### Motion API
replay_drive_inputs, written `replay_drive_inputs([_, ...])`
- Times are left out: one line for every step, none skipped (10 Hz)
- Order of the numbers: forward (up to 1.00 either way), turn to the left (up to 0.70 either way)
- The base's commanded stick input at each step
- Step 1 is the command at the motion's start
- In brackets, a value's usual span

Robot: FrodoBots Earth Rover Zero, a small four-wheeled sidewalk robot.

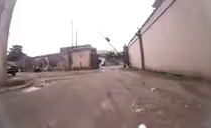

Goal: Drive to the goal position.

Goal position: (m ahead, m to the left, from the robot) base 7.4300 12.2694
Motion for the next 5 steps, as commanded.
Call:
replay_drive_inputs([0.70,0.00])
replay_drive_inputs([0.70,0.00])
replay_drive_inputs([0.70,0.00])
replay_drive_inputs([0.70,0.00])
replay_drive_inputs([0.70,0.12])
